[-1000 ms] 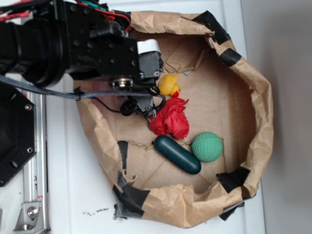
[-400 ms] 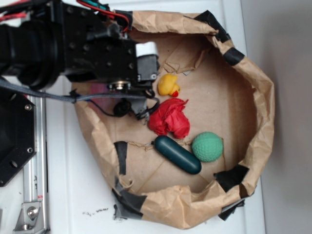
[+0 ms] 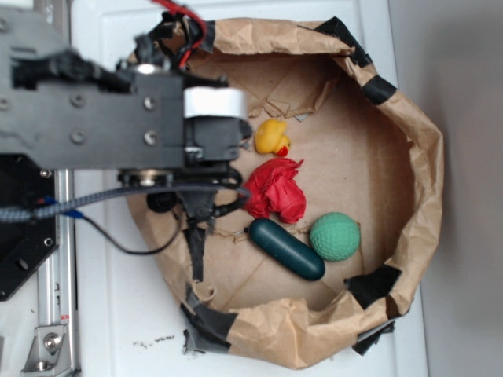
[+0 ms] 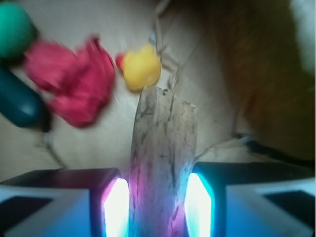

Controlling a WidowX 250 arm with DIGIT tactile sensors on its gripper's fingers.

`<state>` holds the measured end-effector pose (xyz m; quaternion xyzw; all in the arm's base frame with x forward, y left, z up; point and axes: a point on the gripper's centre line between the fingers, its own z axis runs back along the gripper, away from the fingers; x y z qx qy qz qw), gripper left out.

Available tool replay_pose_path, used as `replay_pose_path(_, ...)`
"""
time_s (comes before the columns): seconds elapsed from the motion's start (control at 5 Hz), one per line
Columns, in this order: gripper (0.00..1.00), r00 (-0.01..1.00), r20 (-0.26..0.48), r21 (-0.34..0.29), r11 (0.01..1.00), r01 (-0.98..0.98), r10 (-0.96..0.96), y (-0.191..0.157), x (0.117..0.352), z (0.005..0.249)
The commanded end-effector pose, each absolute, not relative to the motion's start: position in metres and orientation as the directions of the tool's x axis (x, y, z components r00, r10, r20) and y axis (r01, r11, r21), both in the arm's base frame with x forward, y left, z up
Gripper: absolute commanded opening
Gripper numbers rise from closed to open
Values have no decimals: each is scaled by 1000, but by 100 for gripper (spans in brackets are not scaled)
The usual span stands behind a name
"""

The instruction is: Grab the wood chip.

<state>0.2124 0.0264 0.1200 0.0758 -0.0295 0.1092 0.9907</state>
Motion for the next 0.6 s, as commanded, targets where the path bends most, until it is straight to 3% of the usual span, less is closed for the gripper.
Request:
replay_pose_path(0.0,0,989,131,95,993,-76,63,18,233,173)
replay_pose_path(0.4,0,992,120,59,997,-56,49,27,245,175)
